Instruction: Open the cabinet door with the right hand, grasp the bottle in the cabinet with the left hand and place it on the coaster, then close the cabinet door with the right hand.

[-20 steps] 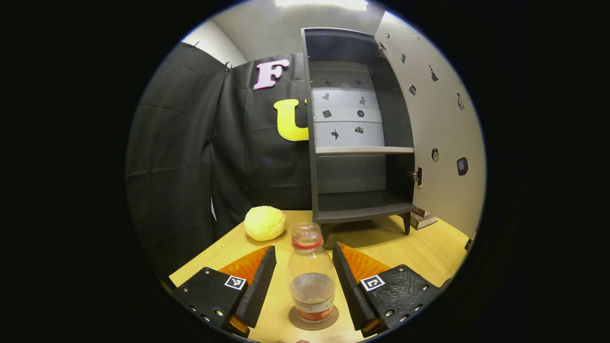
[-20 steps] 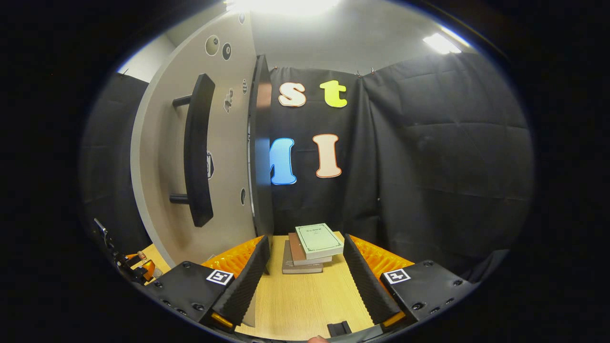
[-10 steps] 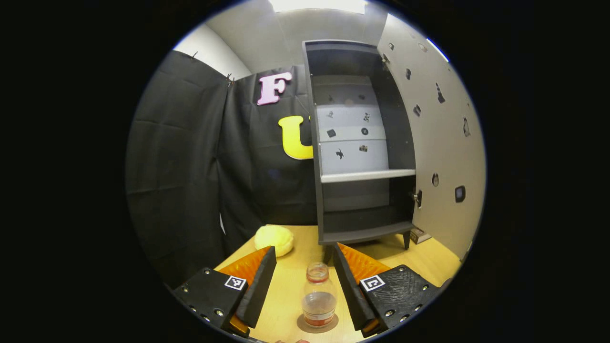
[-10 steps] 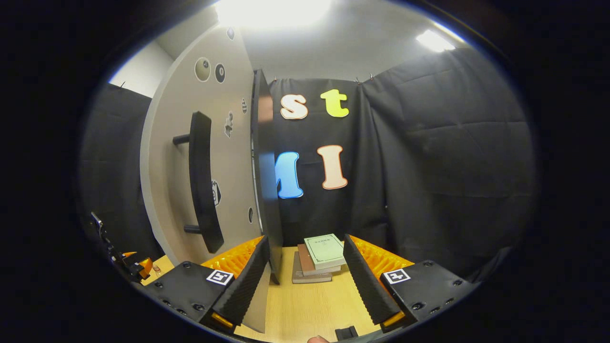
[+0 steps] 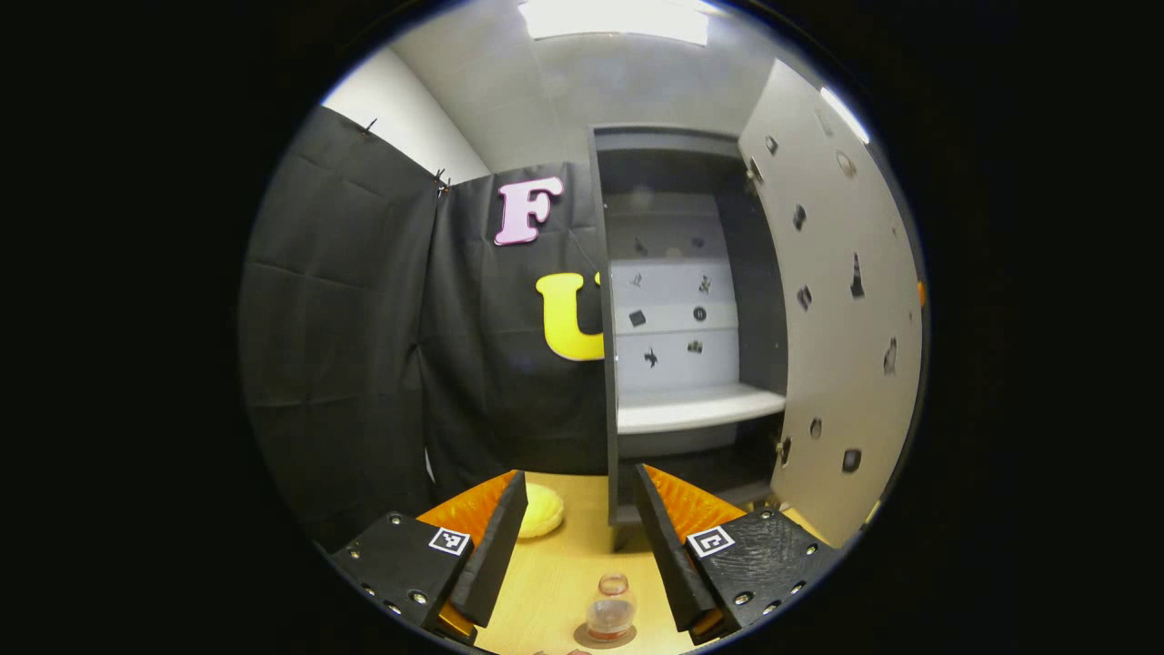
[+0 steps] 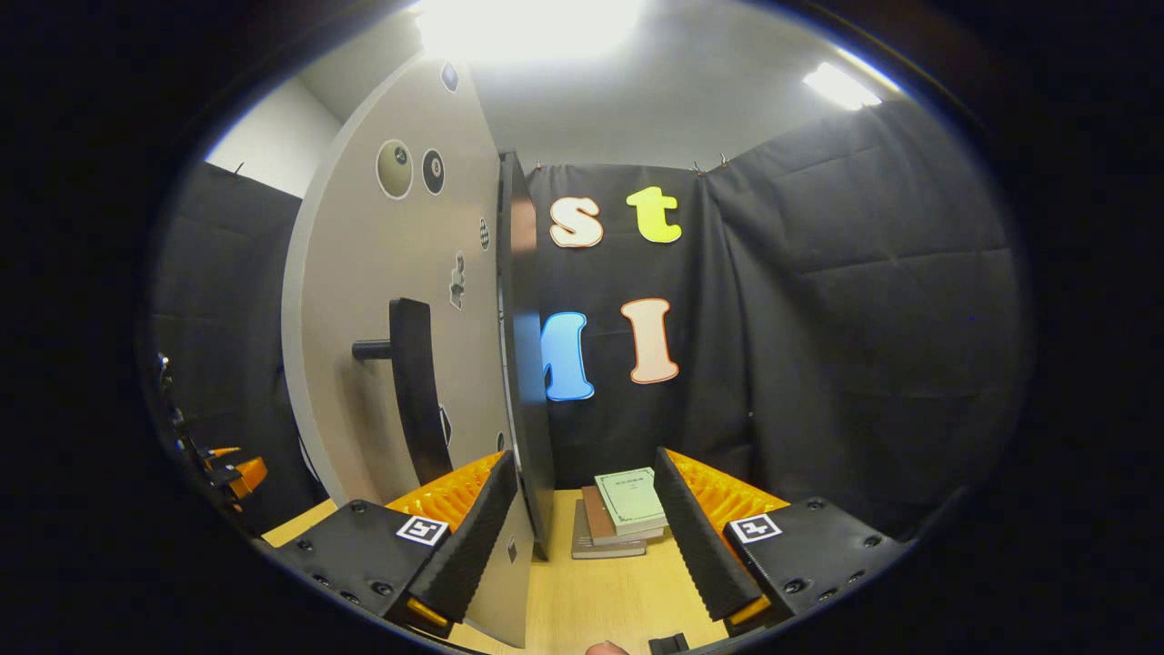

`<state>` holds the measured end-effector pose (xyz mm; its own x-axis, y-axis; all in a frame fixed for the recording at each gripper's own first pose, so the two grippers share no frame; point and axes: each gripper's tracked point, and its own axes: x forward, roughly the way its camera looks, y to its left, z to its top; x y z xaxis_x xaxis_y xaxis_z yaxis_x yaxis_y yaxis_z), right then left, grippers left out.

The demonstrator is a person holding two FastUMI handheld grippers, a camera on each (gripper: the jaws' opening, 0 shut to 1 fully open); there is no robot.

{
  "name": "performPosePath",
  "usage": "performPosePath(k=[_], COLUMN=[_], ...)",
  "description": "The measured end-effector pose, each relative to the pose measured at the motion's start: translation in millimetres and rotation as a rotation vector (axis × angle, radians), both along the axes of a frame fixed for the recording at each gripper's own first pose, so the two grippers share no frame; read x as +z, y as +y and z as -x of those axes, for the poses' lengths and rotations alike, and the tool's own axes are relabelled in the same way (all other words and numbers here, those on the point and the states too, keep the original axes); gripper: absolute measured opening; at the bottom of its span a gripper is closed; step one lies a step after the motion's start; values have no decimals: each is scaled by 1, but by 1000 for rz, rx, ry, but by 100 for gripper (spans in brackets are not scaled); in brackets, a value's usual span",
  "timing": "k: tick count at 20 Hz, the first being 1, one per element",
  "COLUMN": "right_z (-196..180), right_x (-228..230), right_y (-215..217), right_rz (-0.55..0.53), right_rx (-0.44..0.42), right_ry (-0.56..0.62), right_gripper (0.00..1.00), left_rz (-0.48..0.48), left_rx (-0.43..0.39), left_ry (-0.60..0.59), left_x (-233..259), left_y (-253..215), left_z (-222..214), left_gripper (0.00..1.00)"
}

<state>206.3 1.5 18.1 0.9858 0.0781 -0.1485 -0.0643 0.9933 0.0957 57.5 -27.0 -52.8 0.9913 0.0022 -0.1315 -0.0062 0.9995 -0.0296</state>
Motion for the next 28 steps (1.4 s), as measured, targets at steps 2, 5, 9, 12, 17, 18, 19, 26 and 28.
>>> performPosePath(k=[2, 5, 9, 12, 17, 18, 19, 26, 28], right_z=[1, 3, 5, 10, 12, 12, 13, 16, 16], right_x=[4, 7, 7, 9, 10, 11, 12, 16, 16], right_y=[-2, 2, 14, 26, 54, 61, 66, 103, 114], right_rz=[29, 75, 79, 71, 76, 74, 72, 80, 80], right_rx=[-29, -59, -63, -65, -39, -32, -30, 12, 24], right_ry=[-6, -15, -9, -6, -1, 0, 0, -1, -2], right_gripper=[91, 96, 96, 95, 92, 92, 96, 92, 92], left_rz=[12, -1, 18, 25, 28, 29, 29, 22, 24], left_rx=[-5, -11, -29, -37, -55, -57, -58, -45, -41], left_ry=[-20, -26, -16, -7, -7, -8, -7, -4, 0], left_x=[10, 11, 3, -2, -6, -6, -7, -10, -13], left_y=[9, 22, 30, 39, 48, 50, 53, 84, 93], left_z=[-8, -16, -25, -31, -34, -34, -34, -30, -29], left_gripper=[68, 68, 69, 68, 69, 69, 69, 69, 69])
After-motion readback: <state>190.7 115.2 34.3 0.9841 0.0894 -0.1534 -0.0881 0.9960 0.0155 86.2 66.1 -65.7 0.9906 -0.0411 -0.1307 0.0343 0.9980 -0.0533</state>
